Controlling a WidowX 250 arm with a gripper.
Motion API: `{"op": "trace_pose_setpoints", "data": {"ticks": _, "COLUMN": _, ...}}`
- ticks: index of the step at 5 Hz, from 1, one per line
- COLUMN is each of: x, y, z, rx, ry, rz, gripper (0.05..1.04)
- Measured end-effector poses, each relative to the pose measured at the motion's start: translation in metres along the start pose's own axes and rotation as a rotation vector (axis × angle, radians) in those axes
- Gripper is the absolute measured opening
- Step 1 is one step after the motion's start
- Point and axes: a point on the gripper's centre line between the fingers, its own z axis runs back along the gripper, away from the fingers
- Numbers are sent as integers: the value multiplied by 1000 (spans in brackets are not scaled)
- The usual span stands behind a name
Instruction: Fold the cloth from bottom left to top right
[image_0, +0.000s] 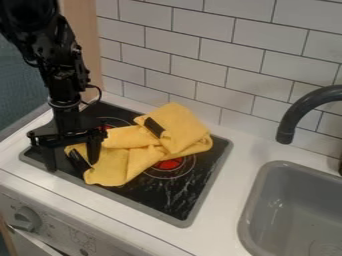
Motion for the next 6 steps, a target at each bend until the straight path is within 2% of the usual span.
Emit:
{"op": "trace_pose_setpoints", "data": {"ticks": 1, "x": 2, "y": -5, "z": 0, "rx": -33, "ry": -13, "rz": -20, "gripper": 629}}
{"op": "trace_pose_setpoints", "data": {"ticks": 2, "x": 2, "y": -7, "z": 0, "rx": -41, "ry": -16, "rz": -30, "gripper": 339}}
{"op": "trace_pose_setpoints", "data": {"ticks": 3, "x": 2, "y": -7, "z": 0, "rx": -44, "ry": -15, "rz": -39, "gripper": 162}}
{"op": "trace_pose_setpoints", "data": {"ticks": 4, "x": 0, "y": -6, "z": 0, "rx": -43, "ry": 0, "rz": -42, "gripper": 71}}
{"op": "trace_pose_setpoints", "data": {"ticks": 5, "x": -8, "y": -2, "z": 5, "rx": -54, "ry": 35, "rz": -28, "gripper": 52}}
{"op": "trace_pose_setpoints", "data": {"ticks": 6, "x": -12, "y": -4, "z": 19, "rx": -83, "ry": 61, "rz": -10, "gripper": 51}}
